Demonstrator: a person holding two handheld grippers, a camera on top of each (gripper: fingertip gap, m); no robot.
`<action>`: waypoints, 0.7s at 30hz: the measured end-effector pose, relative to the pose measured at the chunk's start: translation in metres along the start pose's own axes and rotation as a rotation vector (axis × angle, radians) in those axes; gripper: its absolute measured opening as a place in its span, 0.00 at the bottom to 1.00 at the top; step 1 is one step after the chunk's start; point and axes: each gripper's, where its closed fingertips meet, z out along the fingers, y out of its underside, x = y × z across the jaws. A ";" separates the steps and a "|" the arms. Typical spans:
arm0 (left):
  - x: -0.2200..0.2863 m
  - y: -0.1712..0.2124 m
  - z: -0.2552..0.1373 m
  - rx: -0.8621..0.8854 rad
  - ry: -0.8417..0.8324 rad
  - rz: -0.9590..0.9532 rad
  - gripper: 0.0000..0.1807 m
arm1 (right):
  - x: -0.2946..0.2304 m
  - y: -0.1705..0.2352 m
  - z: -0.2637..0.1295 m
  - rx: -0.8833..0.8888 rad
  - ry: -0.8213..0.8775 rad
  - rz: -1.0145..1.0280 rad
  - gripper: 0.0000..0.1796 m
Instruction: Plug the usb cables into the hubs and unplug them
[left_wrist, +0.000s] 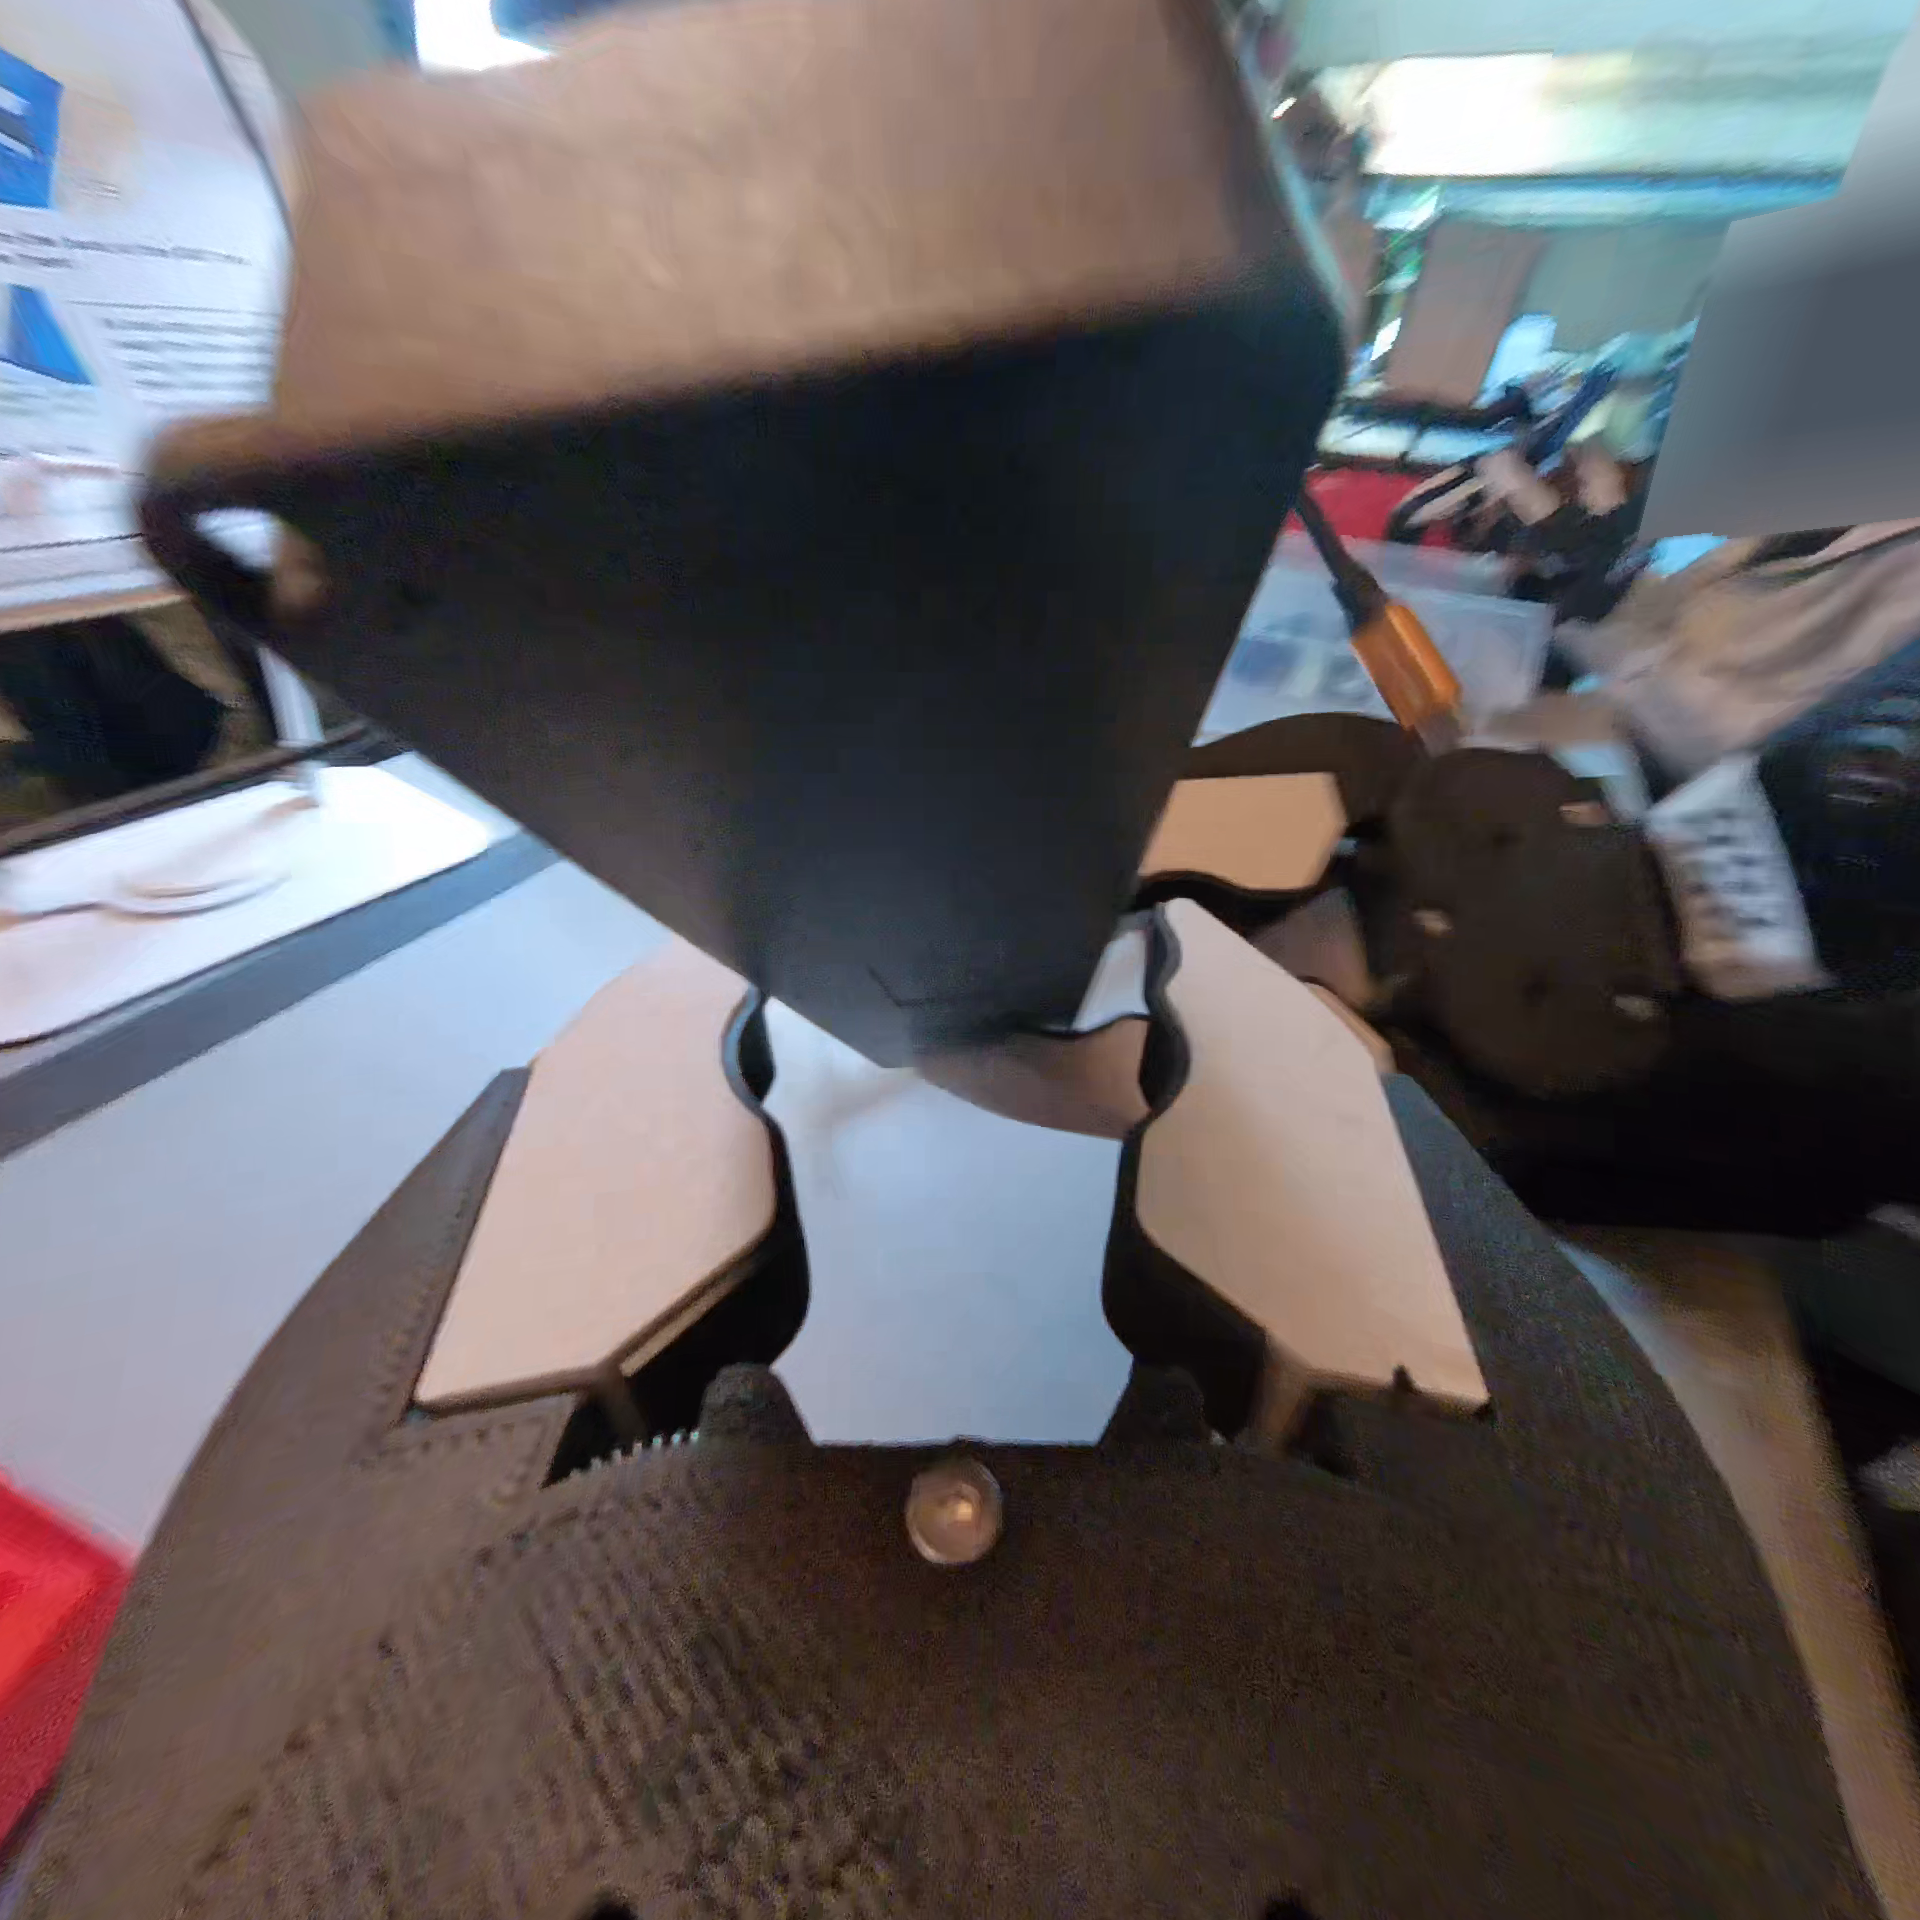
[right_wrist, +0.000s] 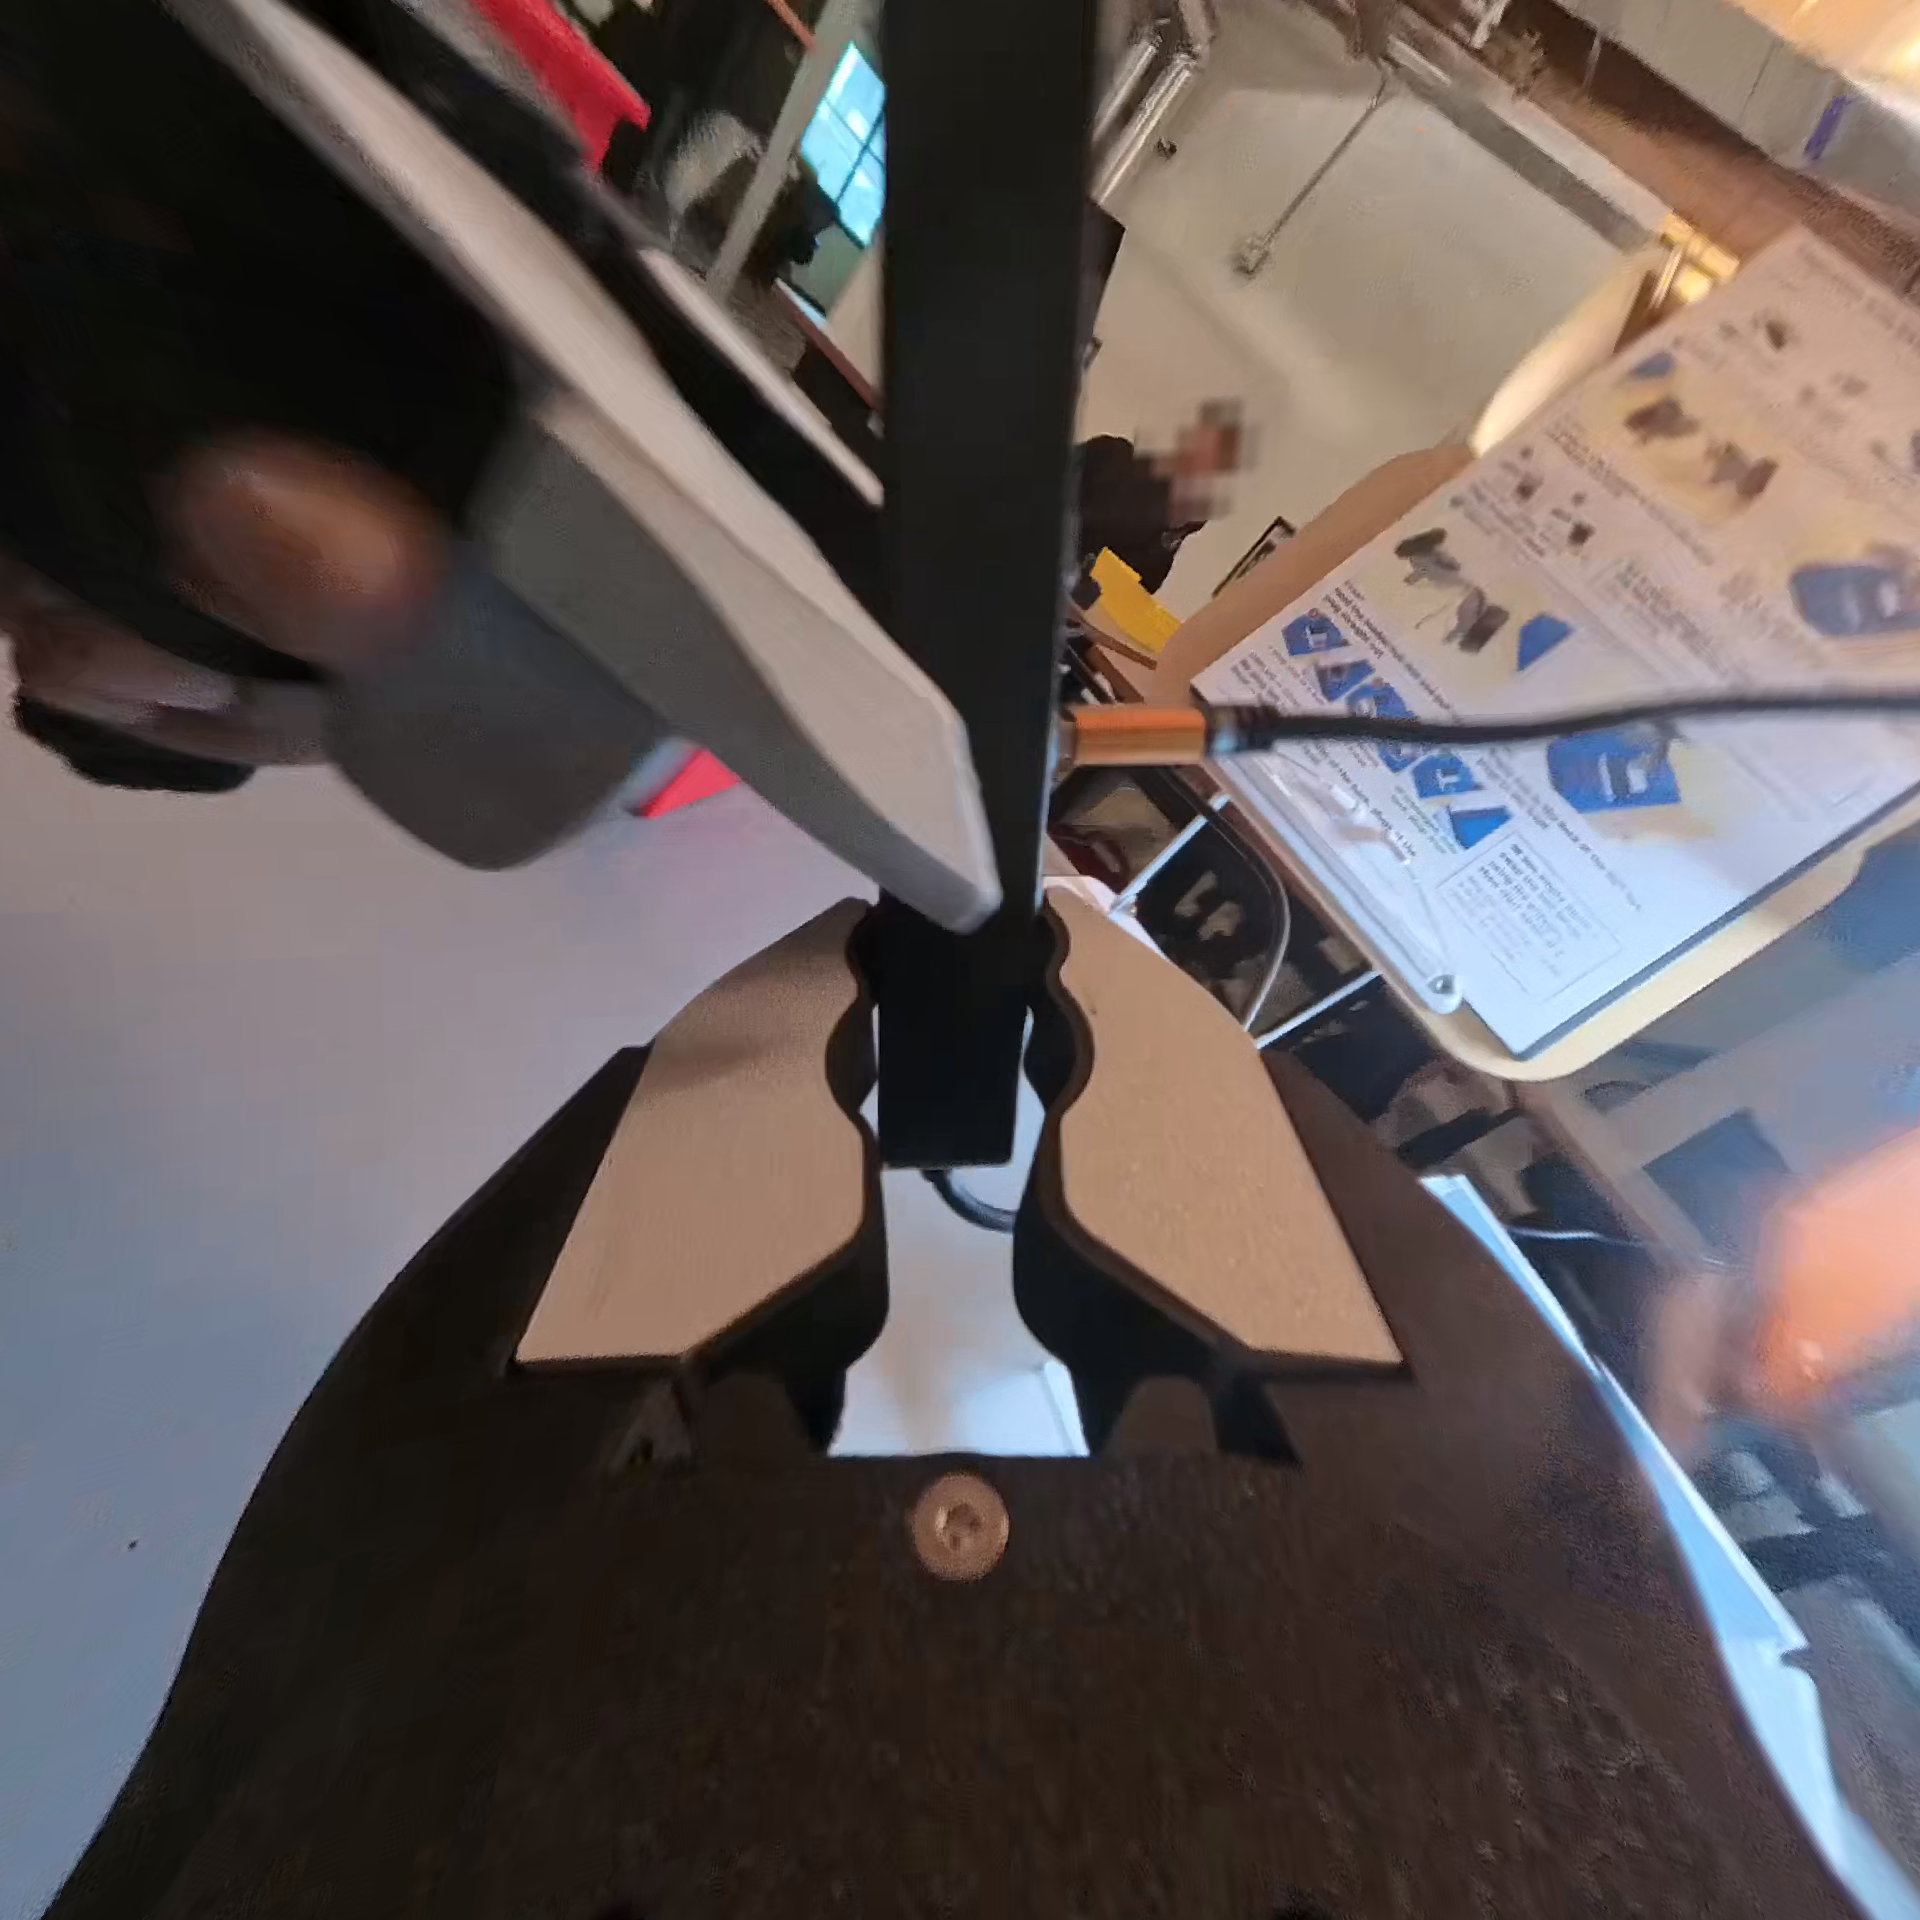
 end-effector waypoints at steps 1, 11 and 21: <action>-0.005 0.005 -0.001 -0.008 -0.022 0.046 0.35 | -0.005 0.000 0.001 0.001 0.004 -0.029 0.14; -0.026 0.043 -0.034 -0.161 0.186 0.161 0.32 | -0.061 0.005 -0.016 0.037 -0.554 0.047 0.20; -0.013 0.061 -0.049 -0.208 0.464 0.026 0.32 | 0.002 -0.006 -0.105 -0.017 -1.093 0.297 0.16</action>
